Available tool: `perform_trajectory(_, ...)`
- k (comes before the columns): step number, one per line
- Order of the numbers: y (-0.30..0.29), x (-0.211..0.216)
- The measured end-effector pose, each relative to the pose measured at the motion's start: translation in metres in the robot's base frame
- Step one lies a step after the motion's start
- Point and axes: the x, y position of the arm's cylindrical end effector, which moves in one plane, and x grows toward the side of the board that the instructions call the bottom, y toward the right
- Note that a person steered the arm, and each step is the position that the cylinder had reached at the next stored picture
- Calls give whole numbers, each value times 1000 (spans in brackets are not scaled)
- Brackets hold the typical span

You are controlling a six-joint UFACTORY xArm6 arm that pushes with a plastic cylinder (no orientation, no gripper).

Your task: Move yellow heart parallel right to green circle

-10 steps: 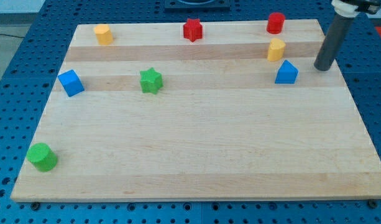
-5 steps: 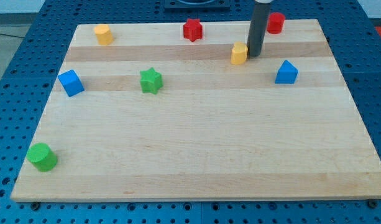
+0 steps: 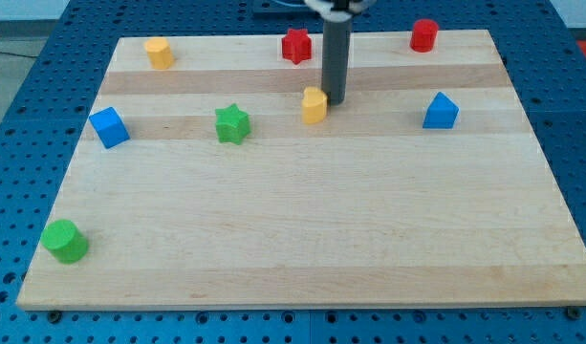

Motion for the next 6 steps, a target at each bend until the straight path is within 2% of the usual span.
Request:
perform_trajectory(1,-24,42)
perform_trajectory(2,-25,40)
perform_trajectory(3,-5,12)
perform_trajectory(5,-7,-5)
perform_trajectory(6,-33,-6)
